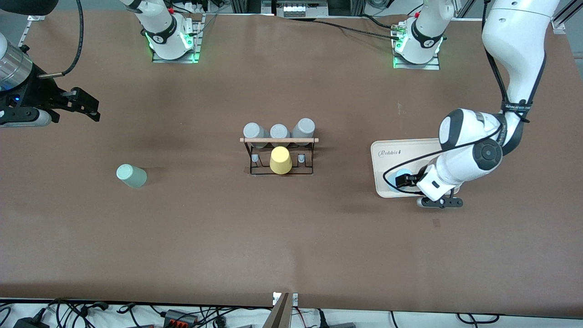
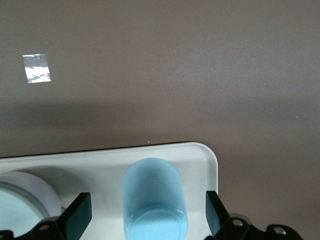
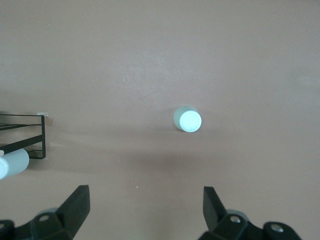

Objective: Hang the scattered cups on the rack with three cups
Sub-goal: 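Close the left gripper on the light blue cup and lift it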

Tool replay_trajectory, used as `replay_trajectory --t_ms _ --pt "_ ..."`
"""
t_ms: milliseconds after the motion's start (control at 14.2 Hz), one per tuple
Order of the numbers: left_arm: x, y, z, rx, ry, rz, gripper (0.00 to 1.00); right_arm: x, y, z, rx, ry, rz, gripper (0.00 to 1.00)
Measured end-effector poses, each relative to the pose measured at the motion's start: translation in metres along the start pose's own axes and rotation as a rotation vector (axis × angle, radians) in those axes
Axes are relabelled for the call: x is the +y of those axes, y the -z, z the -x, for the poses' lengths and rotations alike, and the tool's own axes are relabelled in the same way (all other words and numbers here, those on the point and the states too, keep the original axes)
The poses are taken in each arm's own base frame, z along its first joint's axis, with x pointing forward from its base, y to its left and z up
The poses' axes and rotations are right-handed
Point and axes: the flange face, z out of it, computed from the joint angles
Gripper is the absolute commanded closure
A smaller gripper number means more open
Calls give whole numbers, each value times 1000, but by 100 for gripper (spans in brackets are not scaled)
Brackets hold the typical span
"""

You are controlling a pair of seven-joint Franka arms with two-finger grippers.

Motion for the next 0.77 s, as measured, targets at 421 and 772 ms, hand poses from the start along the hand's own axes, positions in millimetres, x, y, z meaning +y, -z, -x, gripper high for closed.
replay_trajectory --t_ms 421,772 --pt "2 -28 20 -16 3 -4 0 0 0 0 0 0 0 0" --pt "0 -33 24 -28 8 -7 21 0 0 0 0 1 0 0"
